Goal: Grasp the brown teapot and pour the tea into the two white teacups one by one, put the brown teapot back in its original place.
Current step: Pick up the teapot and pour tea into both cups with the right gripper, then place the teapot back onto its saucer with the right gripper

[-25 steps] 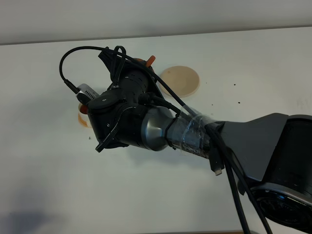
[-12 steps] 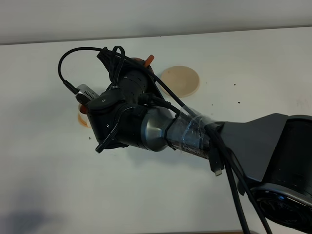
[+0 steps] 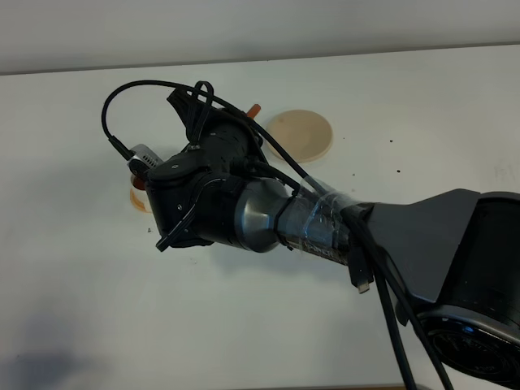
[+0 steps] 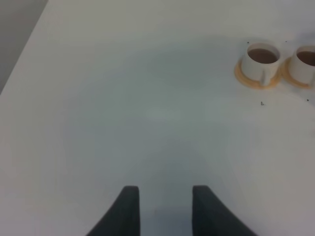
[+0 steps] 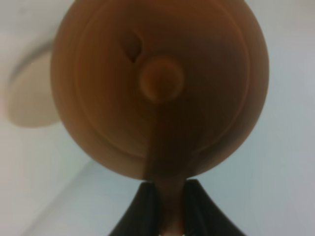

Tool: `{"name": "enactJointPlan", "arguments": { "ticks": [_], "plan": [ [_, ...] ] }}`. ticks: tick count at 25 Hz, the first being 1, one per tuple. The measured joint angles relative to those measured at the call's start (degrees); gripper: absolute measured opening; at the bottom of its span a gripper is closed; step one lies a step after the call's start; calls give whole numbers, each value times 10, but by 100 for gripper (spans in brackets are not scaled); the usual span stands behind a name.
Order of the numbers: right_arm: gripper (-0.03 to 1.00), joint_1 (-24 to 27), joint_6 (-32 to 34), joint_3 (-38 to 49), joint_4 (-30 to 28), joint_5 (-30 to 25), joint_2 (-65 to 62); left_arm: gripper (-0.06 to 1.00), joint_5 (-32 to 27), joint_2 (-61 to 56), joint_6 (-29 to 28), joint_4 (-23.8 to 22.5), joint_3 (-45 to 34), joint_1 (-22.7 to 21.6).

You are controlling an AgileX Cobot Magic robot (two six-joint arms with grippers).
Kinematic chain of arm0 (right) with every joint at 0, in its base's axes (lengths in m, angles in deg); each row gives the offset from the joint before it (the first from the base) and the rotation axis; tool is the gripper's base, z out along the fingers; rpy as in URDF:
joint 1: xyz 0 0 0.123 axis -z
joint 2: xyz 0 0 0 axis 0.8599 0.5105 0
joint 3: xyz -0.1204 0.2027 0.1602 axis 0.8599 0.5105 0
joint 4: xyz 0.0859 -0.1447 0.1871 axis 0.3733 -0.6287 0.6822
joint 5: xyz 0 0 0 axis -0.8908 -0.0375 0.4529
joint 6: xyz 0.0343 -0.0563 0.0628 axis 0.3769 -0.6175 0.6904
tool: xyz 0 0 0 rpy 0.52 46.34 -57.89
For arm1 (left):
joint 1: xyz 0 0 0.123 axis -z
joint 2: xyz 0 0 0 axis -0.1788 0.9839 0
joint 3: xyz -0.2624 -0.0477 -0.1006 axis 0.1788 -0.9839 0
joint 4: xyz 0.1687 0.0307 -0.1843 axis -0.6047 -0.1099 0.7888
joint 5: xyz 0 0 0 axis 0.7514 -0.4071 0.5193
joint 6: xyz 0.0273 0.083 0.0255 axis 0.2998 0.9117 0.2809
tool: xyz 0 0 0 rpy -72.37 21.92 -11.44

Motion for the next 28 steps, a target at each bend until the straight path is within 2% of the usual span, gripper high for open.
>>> {"name": "enactJointPlan", "arguments": {
  "ticks": [3, 9, 13, 16, 20, 24, 28],
  "plan": [
    [9, 0, 23, 0, 20, 0, 0, 26, 0, 0, 0, 0, 0, 0],
    [9, 0, 85, -2, 23, -2, 0, 26, 0, 0, 0, 0, 0, 0],
    [9, 0, 132, -42, 55, -47, 0, 26, 0, 0, 0, 0, 0, 0],
    [9, 3, 152, -97, 110, -87, 0, 26, 0, 0, 0, 0, 0, 0],
    [9, 19, 182, -143, 223, -91, -11, 26, 0, 0, 0, 0, 0, 0],
    [9, 45, 223, -146, 340, -94, -40, 26, 0, 0, 0, 0, 0, 0],
    [9, 63, 267, -126, 430, -96, -75, 26, 0, 0, 0, 0, 0, 0]
  ]
}}
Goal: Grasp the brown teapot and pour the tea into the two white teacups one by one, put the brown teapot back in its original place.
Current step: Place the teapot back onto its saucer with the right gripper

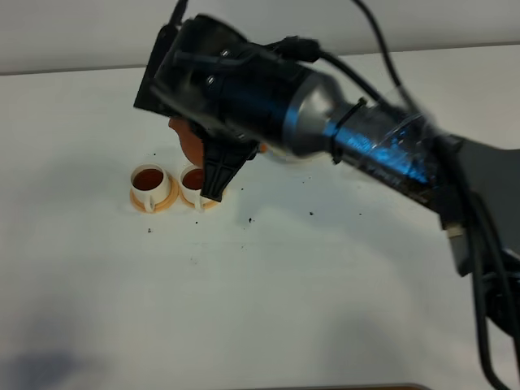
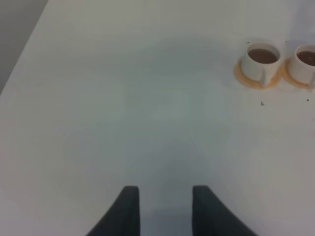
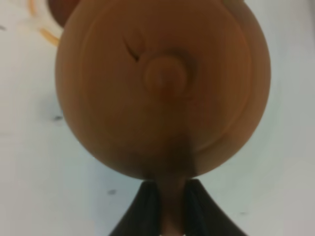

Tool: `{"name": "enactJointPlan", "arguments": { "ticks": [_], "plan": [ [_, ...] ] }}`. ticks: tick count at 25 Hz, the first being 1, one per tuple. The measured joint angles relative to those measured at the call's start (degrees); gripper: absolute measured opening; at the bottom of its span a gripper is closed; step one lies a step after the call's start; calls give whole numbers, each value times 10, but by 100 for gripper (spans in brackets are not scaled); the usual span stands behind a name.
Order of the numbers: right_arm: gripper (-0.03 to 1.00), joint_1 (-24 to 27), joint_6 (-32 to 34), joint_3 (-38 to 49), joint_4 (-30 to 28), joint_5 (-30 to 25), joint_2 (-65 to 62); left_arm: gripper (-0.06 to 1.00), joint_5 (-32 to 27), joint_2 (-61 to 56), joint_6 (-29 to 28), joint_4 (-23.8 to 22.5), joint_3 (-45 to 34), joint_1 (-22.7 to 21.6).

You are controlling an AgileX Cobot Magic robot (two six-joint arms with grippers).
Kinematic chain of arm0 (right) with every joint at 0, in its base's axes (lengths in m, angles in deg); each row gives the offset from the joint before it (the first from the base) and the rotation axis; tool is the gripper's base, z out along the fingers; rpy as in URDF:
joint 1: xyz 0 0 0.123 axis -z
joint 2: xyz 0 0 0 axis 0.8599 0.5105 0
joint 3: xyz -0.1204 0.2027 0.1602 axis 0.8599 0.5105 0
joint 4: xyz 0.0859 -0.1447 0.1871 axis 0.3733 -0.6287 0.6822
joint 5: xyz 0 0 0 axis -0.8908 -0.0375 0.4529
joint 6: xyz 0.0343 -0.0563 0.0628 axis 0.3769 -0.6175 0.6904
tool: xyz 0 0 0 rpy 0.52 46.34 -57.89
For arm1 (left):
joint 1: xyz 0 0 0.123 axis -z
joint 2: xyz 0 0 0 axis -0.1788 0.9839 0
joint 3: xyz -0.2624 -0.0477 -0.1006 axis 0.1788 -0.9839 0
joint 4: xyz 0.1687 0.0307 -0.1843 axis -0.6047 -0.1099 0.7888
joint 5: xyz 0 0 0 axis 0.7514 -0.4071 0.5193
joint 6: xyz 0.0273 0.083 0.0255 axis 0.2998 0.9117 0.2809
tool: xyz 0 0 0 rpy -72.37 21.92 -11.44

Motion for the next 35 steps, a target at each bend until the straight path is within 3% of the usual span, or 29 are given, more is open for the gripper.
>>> {"name": "enactJointPlan", "arguments": {
  "ticks": [10, 13, 21, 35],
  "plan": [
    [9, 10, 33, 141, 134, -5, -33, 26, 0, 0, 0, 0, 0, 0],
    [9, 10, 33, 171, 155, 29, -33, 26, 0, 0, 0, 0, 0, 0],
    [9, 10, 33, 204, 157, 127, -33, 26, 0, 0, 0, 0, 0, 0],
    [9, 22, 33, 205, 154, 127, -30, 26, 0, 0, 0, 0, 0, 0]
  ]
}}
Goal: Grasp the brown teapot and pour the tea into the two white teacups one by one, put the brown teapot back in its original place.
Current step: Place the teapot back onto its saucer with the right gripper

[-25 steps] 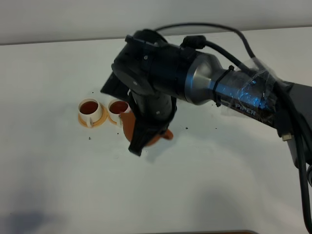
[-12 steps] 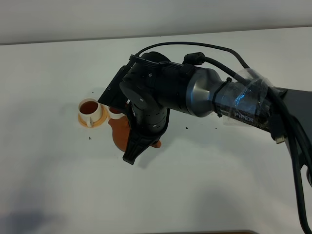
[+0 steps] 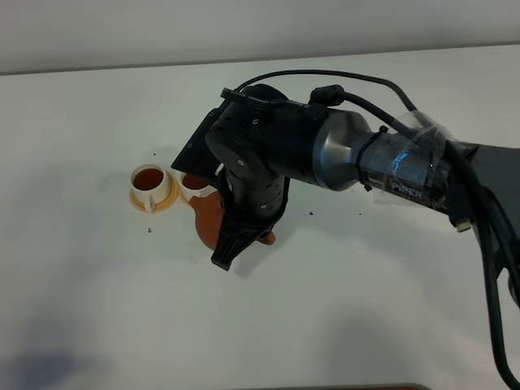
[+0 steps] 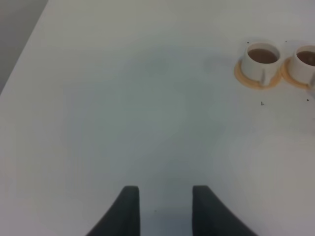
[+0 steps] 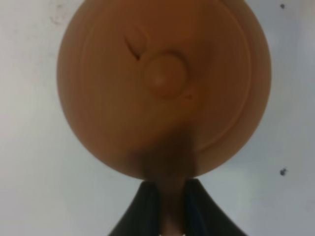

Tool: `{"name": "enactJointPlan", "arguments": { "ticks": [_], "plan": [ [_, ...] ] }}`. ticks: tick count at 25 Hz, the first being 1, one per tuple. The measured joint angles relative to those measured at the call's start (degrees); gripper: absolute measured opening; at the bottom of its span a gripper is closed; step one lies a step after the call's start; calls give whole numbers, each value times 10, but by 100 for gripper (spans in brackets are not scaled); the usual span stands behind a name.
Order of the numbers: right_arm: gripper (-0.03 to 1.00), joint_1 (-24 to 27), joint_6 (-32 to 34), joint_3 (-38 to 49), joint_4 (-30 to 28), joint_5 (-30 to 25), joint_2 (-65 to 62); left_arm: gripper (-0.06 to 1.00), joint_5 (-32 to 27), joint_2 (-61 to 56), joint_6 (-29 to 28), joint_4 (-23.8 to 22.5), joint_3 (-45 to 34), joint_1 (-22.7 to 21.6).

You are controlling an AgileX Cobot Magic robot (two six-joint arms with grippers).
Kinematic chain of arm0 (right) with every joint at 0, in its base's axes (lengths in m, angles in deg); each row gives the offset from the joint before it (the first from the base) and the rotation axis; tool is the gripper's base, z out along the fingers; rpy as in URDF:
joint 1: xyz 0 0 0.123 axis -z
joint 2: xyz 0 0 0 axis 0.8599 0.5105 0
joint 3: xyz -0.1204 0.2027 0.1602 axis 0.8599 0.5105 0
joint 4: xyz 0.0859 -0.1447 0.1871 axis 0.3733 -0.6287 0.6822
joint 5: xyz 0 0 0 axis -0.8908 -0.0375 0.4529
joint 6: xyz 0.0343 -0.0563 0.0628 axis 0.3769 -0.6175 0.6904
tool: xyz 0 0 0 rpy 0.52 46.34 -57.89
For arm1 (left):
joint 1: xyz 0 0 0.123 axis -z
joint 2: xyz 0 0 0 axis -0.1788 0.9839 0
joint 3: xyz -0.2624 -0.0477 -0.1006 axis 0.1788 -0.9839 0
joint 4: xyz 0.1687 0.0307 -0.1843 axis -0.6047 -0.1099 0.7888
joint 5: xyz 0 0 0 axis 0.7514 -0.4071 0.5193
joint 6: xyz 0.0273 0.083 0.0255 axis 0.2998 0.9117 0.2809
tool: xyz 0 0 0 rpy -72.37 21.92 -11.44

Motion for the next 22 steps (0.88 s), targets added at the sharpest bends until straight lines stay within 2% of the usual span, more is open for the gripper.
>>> {"name": "enactJointPlan", "arguments": {
  "ticks": [3, 7, 14, 18, 22],
  "plan": [
    [9, 12, 0, 0, -11, -2, -12, 26, 0, 0, 0, 0, 0, 0],
    [9, 60, 0, 0, -15, 0, -36, 26, 0, 0, 0, 0, 0, 0],
    [9, 148, 2, 0, -6, 87, -41, 26, 0, 0, 0, 0, 0, 0],
    [9, 181, 37, 0, 19, 113, -39, 26, 0, 0, 0, 0, 0, 0],
    [9, 198, 76, -28, 27, 103, -15, 26, 0, 0, 0, 0, 0, 0]
  ]
}}
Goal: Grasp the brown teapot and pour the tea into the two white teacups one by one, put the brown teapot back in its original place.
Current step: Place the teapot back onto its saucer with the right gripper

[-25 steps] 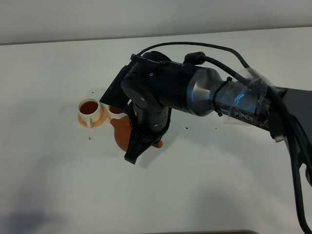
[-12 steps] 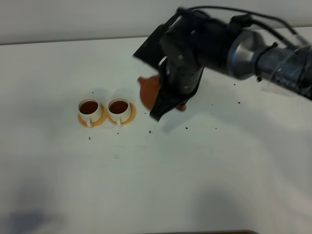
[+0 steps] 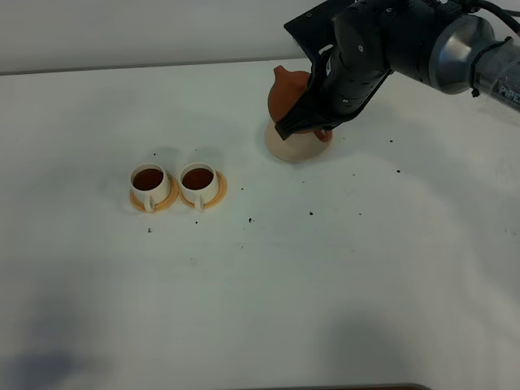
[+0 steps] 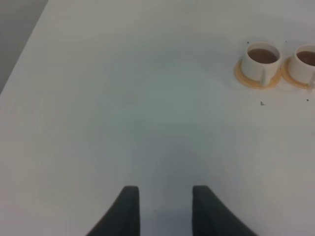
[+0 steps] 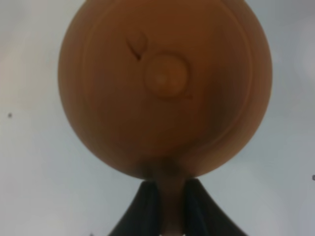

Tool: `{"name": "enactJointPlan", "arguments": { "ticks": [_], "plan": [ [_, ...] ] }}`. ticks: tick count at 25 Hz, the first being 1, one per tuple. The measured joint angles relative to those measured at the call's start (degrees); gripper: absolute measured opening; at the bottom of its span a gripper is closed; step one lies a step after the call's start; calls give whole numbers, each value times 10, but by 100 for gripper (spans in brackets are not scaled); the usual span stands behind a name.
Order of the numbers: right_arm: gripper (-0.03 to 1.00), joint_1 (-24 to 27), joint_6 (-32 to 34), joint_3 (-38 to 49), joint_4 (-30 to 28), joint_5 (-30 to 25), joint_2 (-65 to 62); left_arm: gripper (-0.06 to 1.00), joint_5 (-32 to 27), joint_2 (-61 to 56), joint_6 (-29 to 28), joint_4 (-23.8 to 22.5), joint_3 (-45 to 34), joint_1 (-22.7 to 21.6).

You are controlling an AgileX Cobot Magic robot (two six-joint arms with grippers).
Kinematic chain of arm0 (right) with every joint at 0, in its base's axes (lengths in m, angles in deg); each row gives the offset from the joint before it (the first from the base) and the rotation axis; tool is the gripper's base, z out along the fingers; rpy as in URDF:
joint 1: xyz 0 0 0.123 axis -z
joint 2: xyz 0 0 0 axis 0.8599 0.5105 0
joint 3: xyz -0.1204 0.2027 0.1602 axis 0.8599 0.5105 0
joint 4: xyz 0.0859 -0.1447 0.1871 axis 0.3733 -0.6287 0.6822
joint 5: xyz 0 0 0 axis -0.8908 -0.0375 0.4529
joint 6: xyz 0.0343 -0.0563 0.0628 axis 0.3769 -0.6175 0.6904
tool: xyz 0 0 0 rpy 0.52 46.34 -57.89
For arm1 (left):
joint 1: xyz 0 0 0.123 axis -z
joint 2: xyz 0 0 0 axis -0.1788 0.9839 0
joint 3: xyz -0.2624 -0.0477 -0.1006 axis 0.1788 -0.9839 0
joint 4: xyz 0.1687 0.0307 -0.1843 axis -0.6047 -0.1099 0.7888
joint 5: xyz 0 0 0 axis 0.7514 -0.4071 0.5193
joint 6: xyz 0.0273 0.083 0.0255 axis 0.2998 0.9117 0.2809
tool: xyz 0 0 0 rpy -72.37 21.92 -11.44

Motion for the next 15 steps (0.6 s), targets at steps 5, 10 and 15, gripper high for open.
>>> {"name": "enactJointPlan", "arguments": {
  "ticks": [5, 10, 15],
  "plan": [
    [9, 2, 41, -94, 12, -55, 60, 26, 0, 0, 0, 0, 0, 0],
    [9, 2, 79, -150, 19, -108, 107, 26, 0, 0, 0, 0, 0, 0],
    [9, 7, 85, -153, 31, -124, 124, 26, 0, 0, 0, 0, 0, 0]
  ]
}}
